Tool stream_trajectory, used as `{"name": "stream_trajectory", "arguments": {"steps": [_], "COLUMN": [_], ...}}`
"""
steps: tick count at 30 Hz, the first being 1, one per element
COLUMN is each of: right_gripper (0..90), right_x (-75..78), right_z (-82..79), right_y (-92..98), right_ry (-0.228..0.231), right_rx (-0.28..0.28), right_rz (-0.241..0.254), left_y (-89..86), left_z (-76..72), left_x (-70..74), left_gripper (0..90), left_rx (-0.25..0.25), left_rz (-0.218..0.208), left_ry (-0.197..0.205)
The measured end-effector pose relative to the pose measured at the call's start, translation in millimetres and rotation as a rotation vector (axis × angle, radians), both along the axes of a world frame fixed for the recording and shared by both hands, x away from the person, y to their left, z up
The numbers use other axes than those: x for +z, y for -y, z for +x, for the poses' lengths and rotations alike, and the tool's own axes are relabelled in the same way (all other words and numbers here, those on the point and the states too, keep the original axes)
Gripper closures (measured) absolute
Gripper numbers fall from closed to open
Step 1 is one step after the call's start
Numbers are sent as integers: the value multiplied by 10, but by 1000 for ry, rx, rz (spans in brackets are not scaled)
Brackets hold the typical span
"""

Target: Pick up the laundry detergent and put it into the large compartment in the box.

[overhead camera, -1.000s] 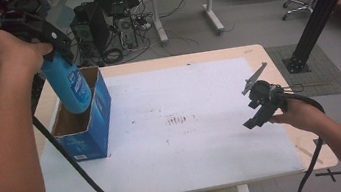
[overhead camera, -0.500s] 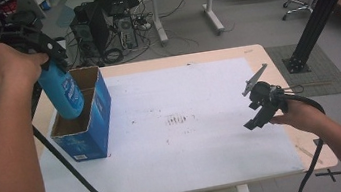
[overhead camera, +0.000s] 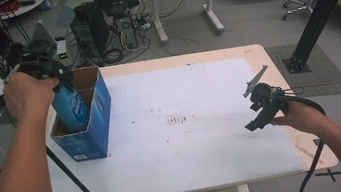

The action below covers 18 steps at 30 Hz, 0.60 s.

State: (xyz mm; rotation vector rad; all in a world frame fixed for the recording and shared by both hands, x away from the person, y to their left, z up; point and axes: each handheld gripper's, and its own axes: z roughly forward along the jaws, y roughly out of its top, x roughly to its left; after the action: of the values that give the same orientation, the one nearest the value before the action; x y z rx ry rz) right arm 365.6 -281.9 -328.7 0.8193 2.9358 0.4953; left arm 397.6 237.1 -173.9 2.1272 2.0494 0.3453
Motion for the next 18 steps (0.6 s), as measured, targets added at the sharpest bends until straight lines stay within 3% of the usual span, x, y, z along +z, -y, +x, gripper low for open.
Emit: {"name": "stream_trajectory", "arguments": {"steps": [13, 18], "right_gripper": [199, 198], "right_x": [-100, -135], "right_z": [-13, -4], "right_y": [26, 23], "right_ry": [-24, -27], "right_rx": [-13, -18], "right_rz": [-10, -26], "left_y": [-48, -44], "left_z": [51, 75], "left_x": [-658, -783], "left_gripper": [379, 379], "left_rx": [-19, -28], "left_rz": [0, 3], "left_ry": [-15, -33]}}
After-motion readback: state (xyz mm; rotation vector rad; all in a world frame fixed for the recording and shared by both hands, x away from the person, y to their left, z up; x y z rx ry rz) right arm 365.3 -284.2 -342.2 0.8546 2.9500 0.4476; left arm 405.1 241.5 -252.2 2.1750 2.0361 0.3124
